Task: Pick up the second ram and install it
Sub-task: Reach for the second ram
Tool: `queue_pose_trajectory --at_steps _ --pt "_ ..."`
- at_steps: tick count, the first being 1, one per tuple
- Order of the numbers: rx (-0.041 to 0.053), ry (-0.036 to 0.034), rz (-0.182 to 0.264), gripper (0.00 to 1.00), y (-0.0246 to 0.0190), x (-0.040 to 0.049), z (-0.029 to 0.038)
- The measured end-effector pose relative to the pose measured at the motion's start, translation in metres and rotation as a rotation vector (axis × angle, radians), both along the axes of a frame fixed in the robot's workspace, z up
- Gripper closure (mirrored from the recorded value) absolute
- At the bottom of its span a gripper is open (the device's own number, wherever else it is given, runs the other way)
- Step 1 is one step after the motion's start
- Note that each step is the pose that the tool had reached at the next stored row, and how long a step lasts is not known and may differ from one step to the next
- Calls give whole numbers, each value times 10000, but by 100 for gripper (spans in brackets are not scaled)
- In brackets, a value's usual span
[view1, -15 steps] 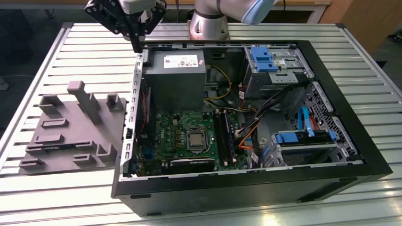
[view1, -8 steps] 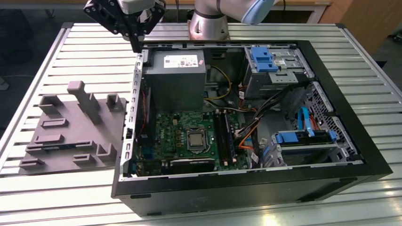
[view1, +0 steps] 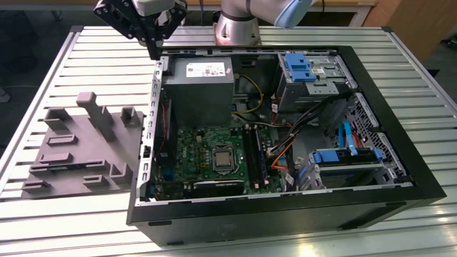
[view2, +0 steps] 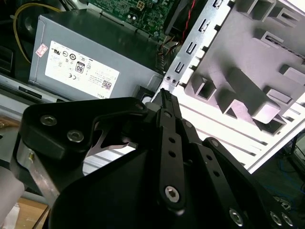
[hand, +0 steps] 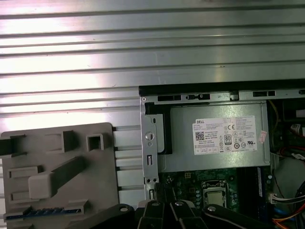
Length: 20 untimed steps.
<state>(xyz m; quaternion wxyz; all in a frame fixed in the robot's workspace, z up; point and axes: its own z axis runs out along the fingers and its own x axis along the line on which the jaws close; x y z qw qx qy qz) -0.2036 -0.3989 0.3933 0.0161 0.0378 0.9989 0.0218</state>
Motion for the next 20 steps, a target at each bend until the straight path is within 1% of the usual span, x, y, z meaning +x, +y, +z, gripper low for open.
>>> queue_pose_trajectory --at_steps 20 --pt "0 0 0 89 0 -57 0"
